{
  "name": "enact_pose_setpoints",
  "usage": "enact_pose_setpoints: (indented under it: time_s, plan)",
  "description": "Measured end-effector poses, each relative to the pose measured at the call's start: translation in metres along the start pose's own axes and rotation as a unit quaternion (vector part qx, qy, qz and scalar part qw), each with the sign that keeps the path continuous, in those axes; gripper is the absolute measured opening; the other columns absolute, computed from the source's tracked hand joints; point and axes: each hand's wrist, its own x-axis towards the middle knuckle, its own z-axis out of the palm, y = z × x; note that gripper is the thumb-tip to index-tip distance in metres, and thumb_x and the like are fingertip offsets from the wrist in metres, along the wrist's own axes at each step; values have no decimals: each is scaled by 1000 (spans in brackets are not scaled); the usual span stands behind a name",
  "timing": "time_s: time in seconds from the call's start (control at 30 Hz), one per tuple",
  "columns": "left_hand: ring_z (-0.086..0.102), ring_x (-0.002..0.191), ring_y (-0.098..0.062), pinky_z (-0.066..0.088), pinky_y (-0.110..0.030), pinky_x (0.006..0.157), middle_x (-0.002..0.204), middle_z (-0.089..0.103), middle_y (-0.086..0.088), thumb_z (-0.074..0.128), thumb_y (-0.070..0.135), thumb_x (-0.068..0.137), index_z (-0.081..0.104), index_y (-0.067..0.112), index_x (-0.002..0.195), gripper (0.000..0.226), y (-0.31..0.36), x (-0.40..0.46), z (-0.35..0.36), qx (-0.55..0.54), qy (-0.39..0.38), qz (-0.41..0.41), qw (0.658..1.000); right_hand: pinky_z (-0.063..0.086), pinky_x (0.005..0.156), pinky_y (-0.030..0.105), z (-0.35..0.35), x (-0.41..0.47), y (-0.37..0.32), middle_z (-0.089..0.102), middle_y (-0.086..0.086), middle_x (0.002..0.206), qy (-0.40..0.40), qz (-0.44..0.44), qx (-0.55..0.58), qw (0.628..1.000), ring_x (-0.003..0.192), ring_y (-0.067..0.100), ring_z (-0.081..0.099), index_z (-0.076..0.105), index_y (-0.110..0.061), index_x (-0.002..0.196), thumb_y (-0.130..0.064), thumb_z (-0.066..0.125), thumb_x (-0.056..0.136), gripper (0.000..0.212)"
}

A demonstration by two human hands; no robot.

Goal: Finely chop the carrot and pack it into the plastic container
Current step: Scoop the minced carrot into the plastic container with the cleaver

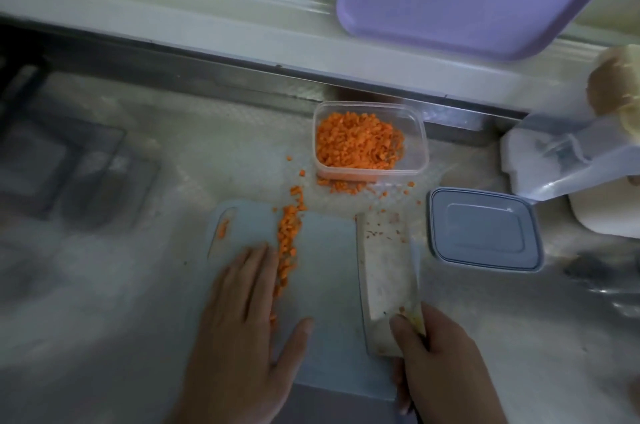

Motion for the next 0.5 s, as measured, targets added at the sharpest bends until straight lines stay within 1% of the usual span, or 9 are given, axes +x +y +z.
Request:
enact_pose_setpoints:
  time_s: [0.07,0.13,0.2,0.23,0.3,0.33,0.43,0.5]
  plan:
    - [24,159,-24,20,-38,127,171,27,-2,43,63,99,31,13,164,83,2,9,3,4,7,-11,1000,48,41,26,6,1,-2,66,10,54,-6,3,3,1000,40,27,63,63,-24,89,-25,52,103,18]
    - [25,158,-25,23,-40,126,169,28,-4,40,57,103,35,11,161,74,3,27,1,1,27,-15,1000,51,43,29,13,0,-5,66,10,56,-9,7,2,1000,42,27,65,64,-25,90,-26,51,103,19]
    - [28,156,-25,27,-42,127,166,33,-6,42,49,106,40,9,158,66,2,53,-5,-2,50,-13,999,50,42,30,18,0,-5,66,10,56,-2,12,7,1000,42,27,65,65,-24,91,-25,51,103,19]
    - [29,156,-24,27,-41,127,166,34,-6,41,46,107,41,9,158,63,3,68,-7,-4,54,-10,998,49,40,29,19,-1,-6,66,10,56,4,13,10,1000,41,28,64,66,-22,92,-24,51,103,19]
    - [29,155,-20,23,-34,127,166,34,-4,38,43,111,39,11,159,58,4,97,-9,-9,40,-3,999,48,39,28,20,-1,-6,65,10,55,10,13,9,1000,40,28,64,65,-21,90,-23,51,103,19]
    - [28,155,-18,21,-32,127,167,34,-2,38,42,111,38,13,160,57,4,108,-7,-7,28,6,1000,48,40,29,21,0,-5,65,10,55,12,12,6,1000,40,28,64,64,-21,89,-23,51,103,19]
    - [23,158,-19,17,-39,131,167,34,-2,37,36,113,38,14,160,52,4,120,1,19,1,64,998,50,41,29,19,0,-1,65,10,56,16,6,-11,1000,40,28,64,62,-20,85,-24,52,103,20]
    - [24,157,-15,17,-37,131,165,38,1,38,33,113,43,15,159,49,1,113,0,8,-15,92,996,51,42,31,17,0,1,65,10,56,13,-1,-23,1000,40,27,63,61,-19,83,-25,53,102,21]
